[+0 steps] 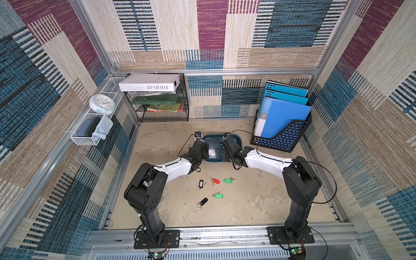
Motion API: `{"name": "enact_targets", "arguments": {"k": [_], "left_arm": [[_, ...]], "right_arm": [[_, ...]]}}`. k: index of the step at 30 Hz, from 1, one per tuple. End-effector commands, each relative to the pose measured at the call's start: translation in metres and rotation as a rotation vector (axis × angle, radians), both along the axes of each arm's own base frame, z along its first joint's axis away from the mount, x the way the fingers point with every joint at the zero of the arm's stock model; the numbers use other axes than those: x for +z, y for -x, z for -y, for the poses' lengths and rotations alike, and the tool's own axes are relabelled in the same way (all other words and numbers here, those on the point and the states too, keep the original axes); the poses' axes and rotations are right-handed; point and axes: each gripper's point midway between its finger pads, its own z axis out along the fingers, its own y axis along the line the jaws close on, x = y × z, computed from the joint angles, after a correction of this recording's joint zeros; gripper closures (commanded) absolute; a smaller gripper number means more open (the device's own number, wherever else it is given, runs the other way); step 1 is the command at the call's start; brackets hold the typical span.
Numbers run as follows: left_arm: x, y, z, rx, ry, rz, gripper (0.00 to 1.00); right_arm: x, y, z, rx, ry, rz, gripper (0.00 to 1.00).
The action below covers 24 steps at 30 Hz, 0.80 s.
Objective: Take the keys out of the storage box
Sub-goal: Adjust the key in the storage box.
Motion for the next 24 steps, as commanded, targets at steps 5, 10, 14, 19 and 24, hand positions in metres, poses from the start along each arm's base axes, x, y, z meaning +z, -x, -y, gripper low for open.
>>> {"name": "enact_targets", "arguments": {"k": [5,10,14,19,24], "left_arm": [[-0.012,0.009,-0.009,0.062,-0.029,-0.138,1.00],[-0.015,0.014,-0.010,0.060,-0.011,-0.152,1.00],[-0.016,0.015,-0.005,0.028,0.016,-0.148,1.00],[-0.011,0.018,0.005,-0.028,0.060,-0.125,1.00],[-0.011,0.019,0.007,-0.042,0.051,-0.167,1.00]], "right_arm": [[0.025,-0.003,-0.008,0.067,-0.060,0.070,1.00],[0.030,0.001,-0.015,0.118,-0.113,0.078,1.00],[0.019,-0.008,-0.011,0.099,-0.111,0.075,0.94],[0.004,-0.029,-0.015,0.084,-0.112,0.064,1.00],[-0.006,-0.048,-0.025,0.084,-0.096,0.056,0.94]]}}
